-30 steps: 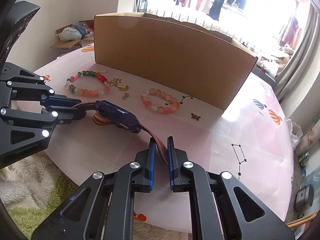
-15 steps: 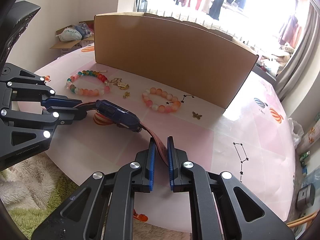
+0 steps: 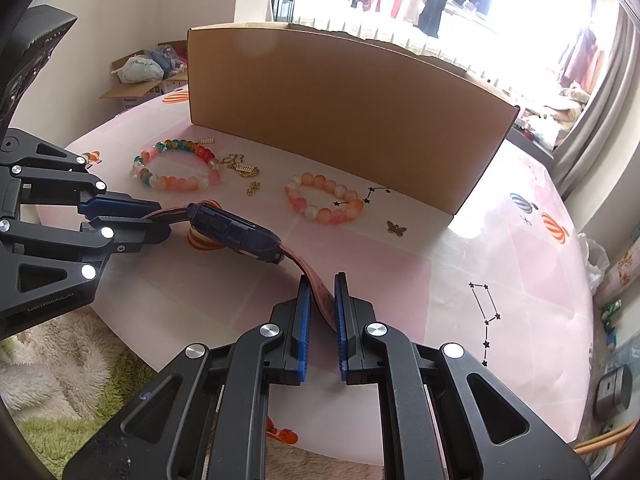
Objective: Organize jewelry
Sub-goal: 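Hold the watch with both grippers, keeping it above the table, then lift the watch with both grippers and carry it over the cardboard box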
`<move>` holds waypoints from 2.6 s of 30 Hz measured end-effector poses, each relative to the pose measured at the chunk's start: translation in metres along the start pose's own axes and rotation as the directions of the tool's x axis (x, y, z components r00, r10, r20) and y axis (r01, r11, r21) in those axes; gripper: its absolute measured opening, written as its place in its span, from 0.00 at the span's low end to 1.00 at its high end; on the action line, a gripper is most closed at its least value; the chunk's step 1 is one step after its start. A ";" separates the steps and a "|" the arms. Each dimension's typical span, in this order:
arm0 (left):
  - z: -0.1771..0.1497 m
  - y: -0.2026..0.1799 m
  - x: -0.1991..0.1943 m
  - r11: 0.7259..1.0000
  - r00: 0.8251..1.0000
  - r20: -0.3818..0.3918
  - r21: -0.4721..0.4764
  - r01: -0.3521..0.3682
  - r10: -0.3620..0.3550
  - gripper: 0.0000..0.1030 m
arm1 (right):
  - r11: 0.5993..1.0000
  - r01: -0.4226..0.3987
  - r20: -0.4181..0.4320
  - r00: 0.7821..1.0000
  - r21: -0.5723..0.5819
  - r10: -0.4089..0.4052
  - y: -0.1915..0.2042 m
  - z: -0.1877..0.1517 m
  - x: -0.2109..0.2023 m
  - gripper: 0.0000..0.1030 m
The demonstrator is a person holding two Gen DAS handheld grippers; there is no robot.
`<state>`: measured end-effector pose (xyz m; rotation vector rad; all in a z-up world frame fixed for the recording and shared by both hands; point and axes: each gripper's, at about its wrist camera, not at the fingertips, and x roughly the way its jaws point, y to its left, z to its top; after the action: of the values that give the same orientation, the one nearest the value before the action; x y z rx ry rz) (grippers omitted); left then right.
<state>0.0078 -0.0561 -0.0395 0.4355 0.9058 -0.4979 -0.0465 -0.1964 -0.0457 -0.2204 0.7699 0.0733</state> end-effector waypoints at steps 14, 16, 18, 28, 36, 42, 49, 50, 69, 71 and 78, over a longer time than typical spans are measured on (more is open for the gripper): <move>-0.001 0.001 -0.001 1.000 1.000 0.001 -0.004 0.005 -0.005 0.12 | 1.000 -0.001 -0.001 1.000 0.000 0.001 0.000 0.000 0.000 0.09; -0.001 0.001 -0.001 1.000 1.000 0.000 -0.005 0.005 -0.005 0.12 | 1.000 0.000 -0.001 1.000 0.000 0.000 0.000 0.000 0.000 0.09; -0.001 0.001 -0.001 1.000 1.000 0.000 -0.006 0.005 -0.005 0.12 | 1.000 -0.001 -0.001 1.000 0.001 0.001 0.000 0.000 0.000 0.09; -0.002 0.001 -0.001 1.000 1.000 0.001 -0.005 0.003 -0.003 0.12 | 1.000 0.000 -0.001 1.000 0.000 0.000 0.000 0.000 0.000 0.09; -0.001 0.002 -0.001 1.000 1.000 0.002 -0.005 0.003 -0.003 0.12 | 1.000 -0.001 -0.002 1.000 0.000 0.001 0.000 0.001 0.000 0.09; -0.002 0.002 -0.001 1.000 1.000 0.002 -0.005 0.002 -0.002 0.12 | 1.000 -0.001 -0.001 1.000 -0.001 0.001 0.000 0.001 0.000 0.09; -0.002 0.002 -0.001 1.000 1.000 0.003 -0.003 0.000 0.000 0.12 | 1.000 -0.002 -0.001 1.000 -0.001 0.002 0.000 0.001 0.000 0.09; -0.002 0.002 -0.001 1.000 1.000 0.004 -0.001 -0.001 0.001 0.12 | 1.000 -0.002 -0.001 1.000 -0.001 0.002 0.000 0.001 0.000 0.09; 0.006 -0.003 -0.023 0.999 0.995 0.103 0.041 -0.023 0.019 0.03 | 0.999 0.048 0.069 0.996 0.015 -0.049 -0.002 0.007 -0.014 0.01; 0.007 -0.004 -0.027 0.999 0.993 0.120 0.047 -0.028 0.022 0.03 | 0.998 0.055 0.080 0.995 0.020 -0.056 -0.003 0.007 -0.016 0.01; 0.012 -0.009 -0.049 0.997 0.979 0.201 0.066 -0.035 0.021 0.03 | 0.995 0.092 0.133 0.986 0.043 -0.097 -0.006 0.012 -0.029 0.01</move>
<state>-0.0149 -0.0590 0.0059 0.4513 0.6890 -0.5384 -0.0582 -0.1991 -0.0164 -0.2148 0.6245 -0.0159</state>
